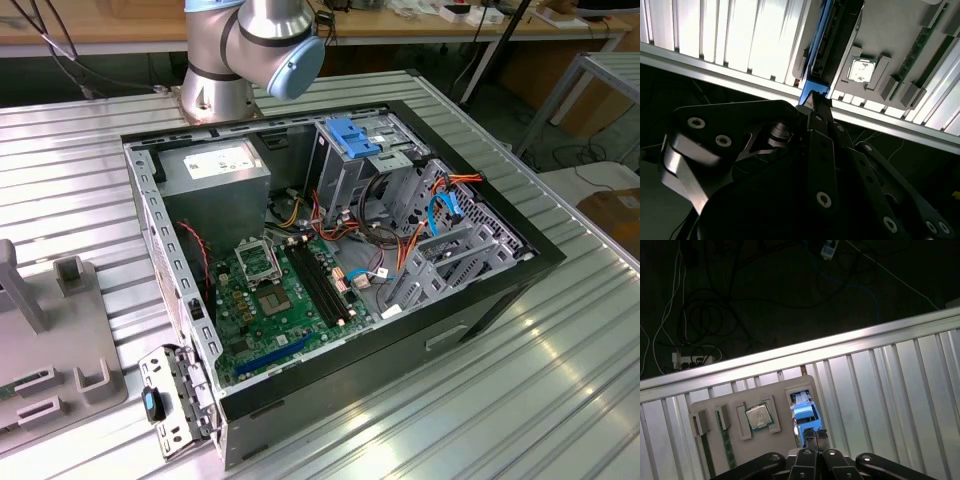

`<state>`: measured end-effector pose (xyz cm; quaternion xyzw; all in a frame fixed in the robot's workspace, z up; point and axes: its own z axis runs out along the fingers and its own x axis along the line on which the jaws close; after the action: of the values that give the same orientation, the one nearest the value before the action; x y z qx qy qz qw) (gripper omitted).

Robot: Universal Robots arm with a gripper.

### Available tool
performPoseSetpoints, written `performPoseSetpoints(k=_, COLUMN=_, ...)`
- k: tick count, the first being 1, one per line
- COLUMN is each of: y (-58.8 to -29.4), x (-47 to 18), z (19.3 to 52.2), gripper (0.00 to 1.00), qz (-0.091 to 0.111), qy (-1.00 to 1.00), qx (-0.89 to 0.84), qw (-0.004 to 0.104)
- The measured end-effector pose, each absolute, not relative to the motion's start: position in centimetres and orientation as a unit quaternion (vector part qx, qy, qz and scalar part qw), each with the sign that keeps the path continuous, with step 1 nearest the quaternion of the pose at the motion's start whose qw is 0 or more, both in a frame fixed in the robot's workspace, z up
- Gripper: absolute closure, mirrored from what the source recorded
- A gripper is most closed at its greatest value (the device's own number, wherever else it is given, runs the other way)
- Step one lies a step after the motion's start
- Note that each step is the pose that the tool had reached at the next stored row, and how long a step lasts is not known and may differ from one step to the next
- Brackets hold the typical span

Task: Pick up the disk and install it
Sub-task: 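Pick up the disk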

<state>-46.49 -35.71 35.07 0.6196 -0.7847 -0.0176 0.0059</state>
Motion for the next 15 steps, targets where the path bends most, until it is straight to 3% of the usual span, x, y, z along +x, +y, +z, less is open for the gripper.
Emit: performPoseSetpoints(k=15, y=-35.71, x=-46.42, z=35.07, gripper=0.89, qz=-0.018, qy=-0.771, qx=0.637, qw=0.006)
